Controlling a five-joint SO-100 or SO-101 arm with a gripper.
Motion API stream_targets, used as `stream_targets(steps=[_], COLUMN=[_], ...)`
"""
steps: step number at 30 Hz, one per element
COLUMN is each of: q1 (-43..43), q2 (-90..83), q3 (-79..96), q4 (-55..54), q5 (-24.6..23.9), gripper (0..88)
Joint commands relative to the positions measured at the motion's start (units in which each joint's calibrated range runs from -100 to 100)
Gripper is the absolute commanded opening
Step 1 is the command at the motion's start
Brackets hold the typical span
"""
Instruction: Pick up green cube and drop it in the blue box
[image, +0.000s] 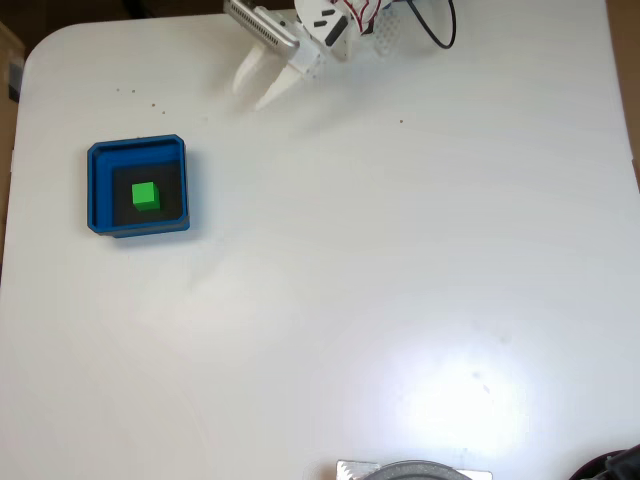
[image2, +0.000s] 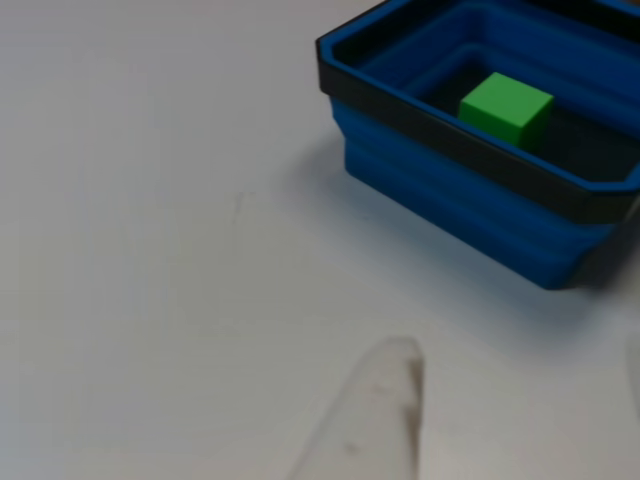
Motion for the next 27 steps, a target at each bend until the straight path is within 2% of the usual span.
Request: stream_targets(steps=[1,15,21,27], q1=[-4.3,-12.5,-18.5,-21.3], q2=[-1.5,-1.4,-1.4,-1.4], q3=[-0.3,-0.4,-0.3,-0.3], q4=[-1.5,-1.6,-1.5,-1.5], q5=[0.3,0.2,0.0,-0.1], gripper=[19.6,19.1,18.8,10.8])
